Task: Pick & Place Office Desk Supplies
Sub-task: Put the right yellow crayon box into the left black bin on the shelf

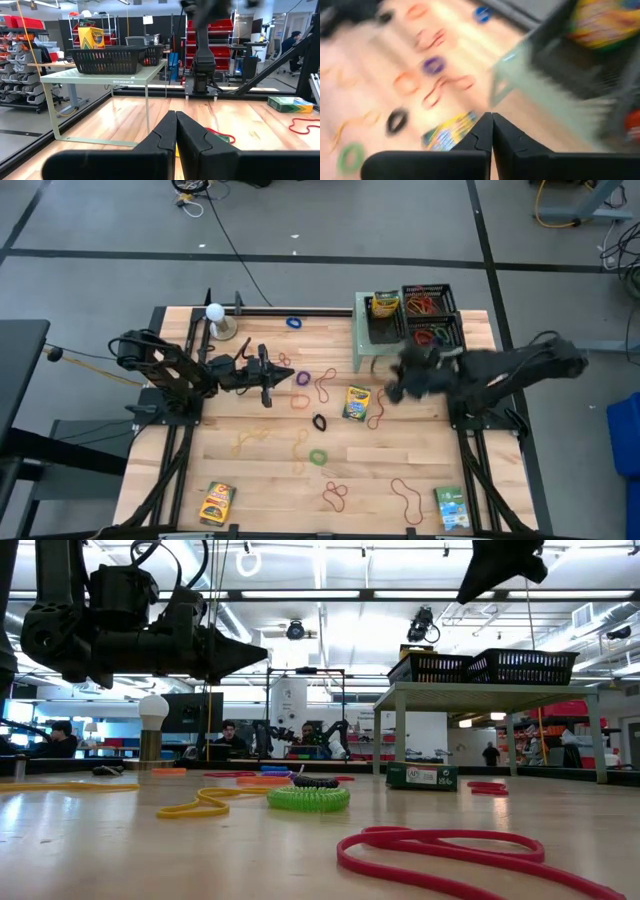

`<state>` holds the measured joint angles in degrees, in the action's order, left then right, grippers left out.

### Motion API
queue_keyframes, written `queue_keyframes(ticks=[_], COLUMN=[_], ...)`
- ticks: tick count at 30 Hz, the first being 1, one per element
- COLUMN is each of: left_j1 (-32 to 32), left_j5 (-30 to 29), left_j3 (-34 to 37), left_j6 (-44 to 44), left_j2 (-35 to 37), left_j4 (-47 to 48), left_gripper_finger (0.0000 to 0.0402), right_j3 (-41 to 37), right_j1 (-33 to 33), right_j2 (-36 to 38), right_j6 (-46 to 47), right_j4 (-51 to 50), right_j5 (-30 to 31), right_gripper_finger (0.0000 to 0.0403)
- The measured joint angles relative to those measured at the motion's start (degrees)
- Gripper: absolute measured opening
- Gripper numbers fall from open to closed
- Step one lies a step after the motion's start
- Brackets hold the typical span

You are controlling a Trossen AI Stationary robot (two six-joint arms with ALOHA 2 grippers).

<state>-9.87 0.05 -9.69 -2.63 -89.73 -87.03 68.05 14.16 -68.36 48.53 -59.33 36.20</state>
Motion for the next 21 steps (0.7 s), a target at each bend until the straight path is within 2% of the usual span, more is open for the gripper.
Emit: queue_keyframes(ticks=[5, 10, 16, 21], left_j1=[0.0, 0.0, 0.0, 0.0], left_j5=[0.0, 0.0, 0.0, 0.0], left_j3=[0.0, 0.0, 0.0, 0.0], left_j6=[0.0, -0.3, -0.2, -0.3], left_j2=[0.0, 0.0, 0.0, 0.0], left_j4=[0.2, 0.3, 0.4, 0.4], left_gripper_finger=[0.0010, 0.0010, 0.0010, 0.0010], right_j3=[0.0, -0.1, -0.1, -0.1], right_j1=[9.1, 15.2, 22.1, 27.7], right_j2=[-7.9, -13.1, -16.6, -20.0], right_j6=[3.9, 11.2, 17.4, 21.7], right_j4=[0.9, -0.5, -1.0, -1.4], right_j5=[-2.3, -14.9, -24.6, -37.6], right_gripper_finger=[0.0012, 0.0013, 0.0013, 0.0015])
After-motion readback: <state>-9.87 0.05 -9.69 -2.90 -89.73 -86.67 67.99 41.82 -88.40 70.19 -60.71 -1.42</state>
